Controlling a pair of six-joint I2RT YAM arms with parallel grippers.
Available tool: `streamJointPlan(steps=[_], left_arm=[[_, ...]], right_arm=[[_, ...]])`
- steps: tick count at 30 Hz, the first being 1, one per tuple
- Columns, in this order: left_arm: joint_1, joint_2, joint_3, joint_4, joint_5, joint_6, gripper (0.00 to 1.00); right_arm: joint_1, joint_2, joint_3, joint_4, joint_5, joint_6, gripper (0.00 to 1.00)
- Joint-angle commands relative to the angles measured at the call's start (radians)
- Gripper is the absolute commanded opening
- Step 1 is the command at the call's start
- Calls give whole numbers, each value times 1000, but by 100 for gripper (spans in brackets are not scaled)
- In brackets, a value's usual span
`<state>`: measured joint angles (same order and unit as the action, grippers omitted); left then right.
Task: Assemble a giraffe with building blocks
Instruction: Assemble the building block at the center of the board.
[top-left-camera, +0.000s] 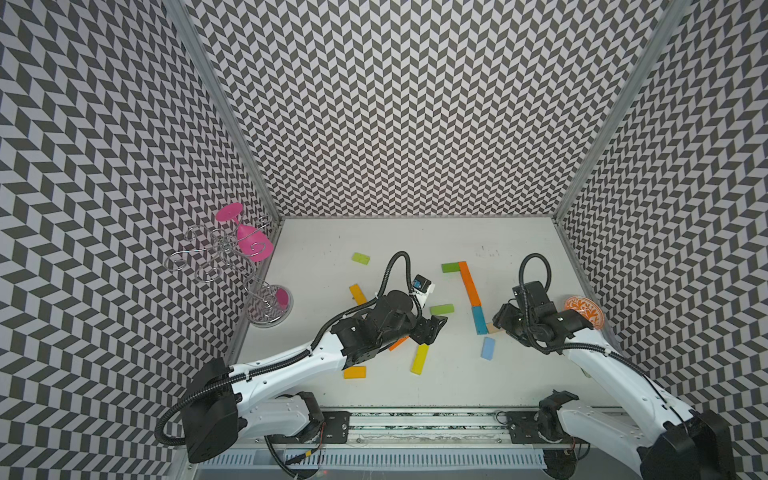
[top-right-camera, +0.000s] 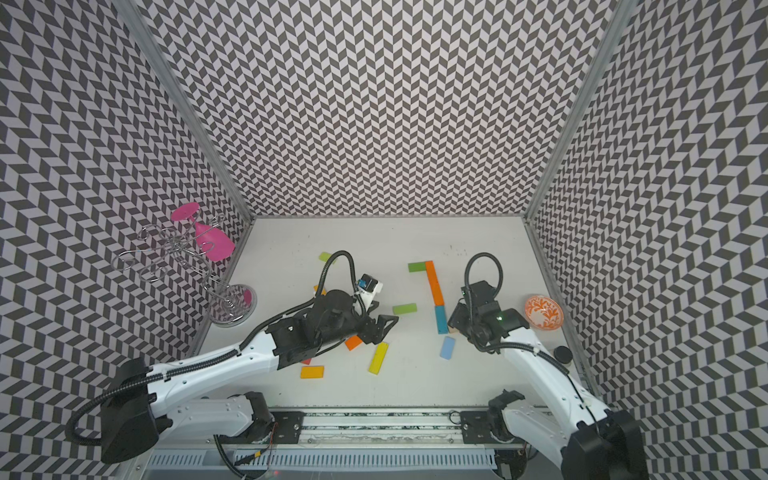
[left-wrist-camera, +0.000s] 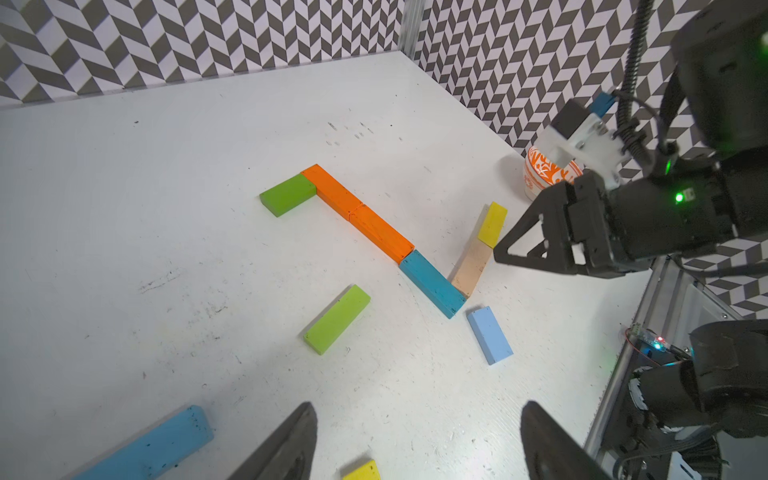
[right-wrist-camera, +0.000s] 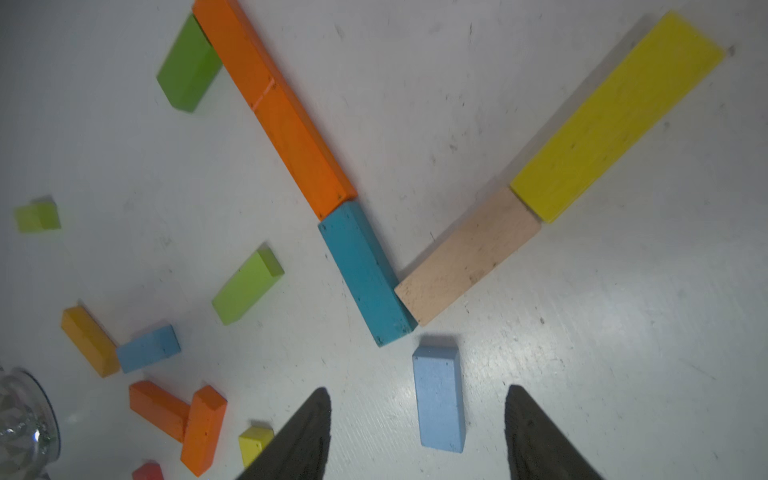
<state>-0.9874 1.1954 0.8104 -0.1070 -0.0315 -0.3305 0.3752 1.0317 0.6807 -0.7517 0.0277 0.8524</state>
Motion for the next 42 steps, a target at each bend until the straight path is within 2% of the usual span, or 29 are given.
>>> streamJointPlan(steps=[1,7,12,18,28,34,42], left_arm=[[4,-32,-23,-24,7,-33,78],[4,-51,-43,-31,-2,-51,78],[4,-57,-47,-33,-3,-60,78],[2,-60,-51,-33,5,-60,78],[2,-57,-56,-26,8,-59,77],[3,-61,-59,-26,5,-60,77],[2,-61,-61,-23,2,-57,77]], right_arm=[[62,-30,-26,-11,33,36,65],[197,15,-72,22,51,95,65],[254,85,-93,66,65,119,65],[264,161,-98,100,78,110,63],[263,273,-76,123,126,77,50],[263,297,-57,129,136,58,40],[263,311,-46,130,134,47,33]])
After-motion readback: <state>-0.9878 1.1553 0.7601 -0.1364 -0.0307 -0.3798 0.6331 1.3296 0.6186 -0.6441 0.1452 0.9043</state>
